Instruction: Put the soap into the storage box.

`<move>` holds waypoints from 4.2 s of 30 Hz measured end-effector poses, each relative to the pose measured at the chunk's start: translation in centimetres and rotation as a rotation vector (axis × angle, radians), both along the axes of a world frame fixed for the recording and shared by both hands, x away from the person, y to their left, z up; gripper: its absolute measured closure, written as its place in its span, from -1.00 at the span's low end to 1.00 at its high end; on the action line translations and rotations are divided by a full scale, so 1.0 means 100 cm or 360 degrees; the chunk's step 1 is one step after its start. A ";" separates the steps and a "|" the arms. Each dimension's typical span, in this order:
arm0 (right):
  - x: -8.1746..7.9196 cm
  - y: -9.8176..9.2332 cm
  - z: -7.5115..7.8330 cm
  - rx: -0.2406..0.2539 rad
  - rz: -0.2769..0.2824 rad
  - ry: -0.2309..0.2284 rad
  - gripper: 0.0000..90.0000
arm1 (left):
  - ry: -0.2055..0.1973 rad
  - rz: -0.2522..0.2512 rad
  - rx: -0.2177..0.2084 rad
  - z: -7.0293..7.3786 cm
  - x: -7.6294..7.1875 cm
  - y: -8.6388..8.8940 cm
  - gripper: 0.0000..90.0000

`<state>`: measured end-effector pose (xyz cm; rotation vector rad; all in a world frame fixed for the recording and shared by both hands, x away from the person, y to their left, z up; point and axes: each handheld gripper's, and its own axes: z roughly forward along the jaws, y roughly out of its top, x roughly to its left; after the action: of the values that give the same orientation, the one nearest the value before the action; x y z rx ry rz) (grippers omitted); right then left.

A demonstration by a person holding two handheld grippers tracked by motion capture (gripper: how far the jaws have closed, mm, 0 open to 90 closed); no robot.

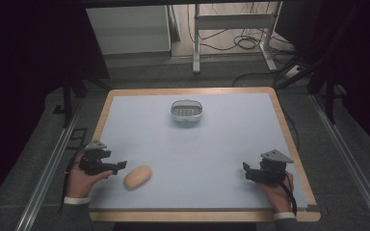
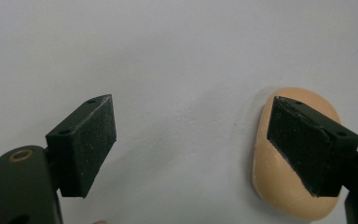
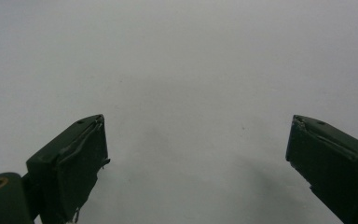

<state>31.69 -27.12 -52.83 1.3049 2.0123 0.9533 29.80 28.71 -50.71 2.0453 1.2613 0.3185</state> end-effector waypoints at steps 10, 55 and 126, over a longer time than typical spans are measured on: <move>-0.001 -0.002 0.000 0.0025 0.0001 -0.0024 -0.84 | 0.0006 -0.0007 0.0022 0.003 -0.004 0.000 -0.65; -0.007 -0.006 0.001 0.0093 -0.0012 -0.0098 -0.80 | 0.0116 -0.0143 0.0168 0.030 -0.001 -0.014 -0.56; -0.007 -0.006 0.001 0.0100 -0.0039 -0.0107 -0.80 | 0.0367 -0.0474 0.0453 -0.010 -0.001 -0.086 -0.33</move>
<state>30.94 -27.77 -52.69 1.3102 1.9255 1.0427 29.71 20.16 -51.73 2.5362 1.0662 0.1298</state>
